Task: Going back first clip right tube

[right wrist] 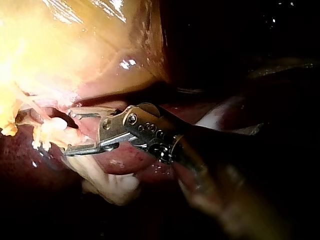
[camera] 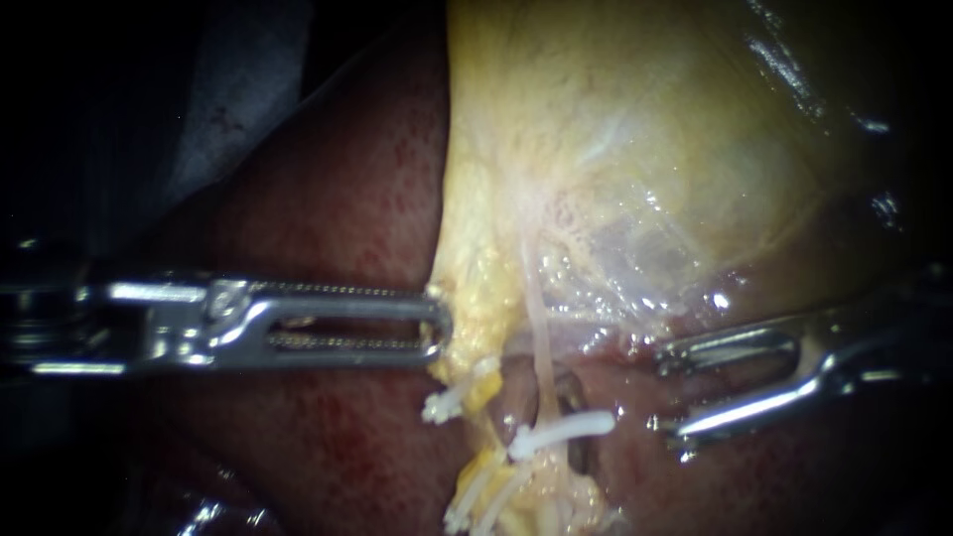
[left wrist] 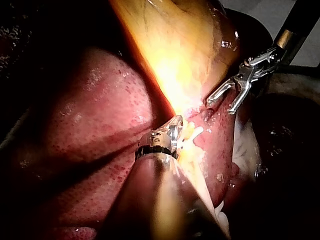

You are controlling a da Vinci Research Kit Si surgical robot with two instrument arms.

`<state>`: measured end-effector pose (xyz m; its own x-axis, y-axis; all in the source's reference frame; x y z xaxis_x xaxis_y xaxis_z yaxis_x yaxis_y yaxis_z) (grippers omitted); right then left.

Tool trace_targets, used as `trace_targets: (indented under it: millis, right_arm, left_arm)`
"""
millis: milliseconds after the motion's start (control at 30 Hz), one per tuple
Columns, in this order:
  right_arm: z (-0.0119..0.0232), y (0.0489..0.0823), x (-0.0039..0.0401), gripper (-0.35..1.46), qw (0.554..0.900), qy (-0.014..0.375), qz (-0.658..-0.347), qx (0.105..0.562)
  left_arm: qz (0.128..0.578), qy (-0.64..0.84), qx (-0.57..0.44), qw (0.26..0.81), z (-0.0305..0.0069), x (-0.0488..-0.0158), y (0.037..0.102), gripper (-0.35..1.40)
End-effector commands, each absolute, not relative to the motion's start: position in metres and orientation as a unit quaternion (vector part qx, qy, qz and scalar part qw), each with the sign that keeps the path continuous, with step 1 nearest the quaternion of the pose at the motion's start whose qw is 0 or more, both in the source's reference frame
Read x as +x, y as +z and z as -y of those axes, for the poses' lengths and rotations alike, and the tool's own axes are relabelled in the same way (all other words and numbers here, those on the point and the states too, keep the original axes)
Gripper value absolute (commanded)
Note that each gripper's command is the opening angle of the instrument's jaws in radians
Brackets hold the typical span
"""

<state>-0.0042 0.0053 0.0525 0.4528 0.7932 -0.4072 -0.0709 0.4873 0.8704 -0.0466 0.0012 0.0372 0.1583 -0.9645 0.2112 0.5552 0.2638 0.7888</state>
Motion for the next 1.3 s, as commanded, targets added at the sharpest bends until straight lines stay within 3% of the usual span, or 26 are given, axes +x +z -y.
trace_targets:
  millis: [33,500,1000,1300]
  right_arm:
    - [-0.0057,0.0523,-0.0045,0.48,0.746,0.289,-0.437,0.411]
    - [-0.0077,0.0514,-0.0062,0.49,0.751,0.285,-0.446,0.395]
    - [-0.0077,0.0514,-0.0066,0.49,0.751,0.282,-0.448,0.394]
    - [-0.0078,0.0514,-0.0067,0.49,0.751,0.282,-0.448,0.394]
  left_arm:
    - [0.363,-0.538,0.281,0.707,-0.0012,-0.0466,0.0373,-0.35]
    - [0.364,-0.538,0.278,0.708,-0.0011,-0.0472,0.0384,-0.35]
    - [0.364,-0.54,0.268,0.71,-0.0006,-0.052,0.0425,-0.35]
    - [0.363,-0.54,0.268,0.711,-0.0006,-0.0524,0.0431,-0.35]
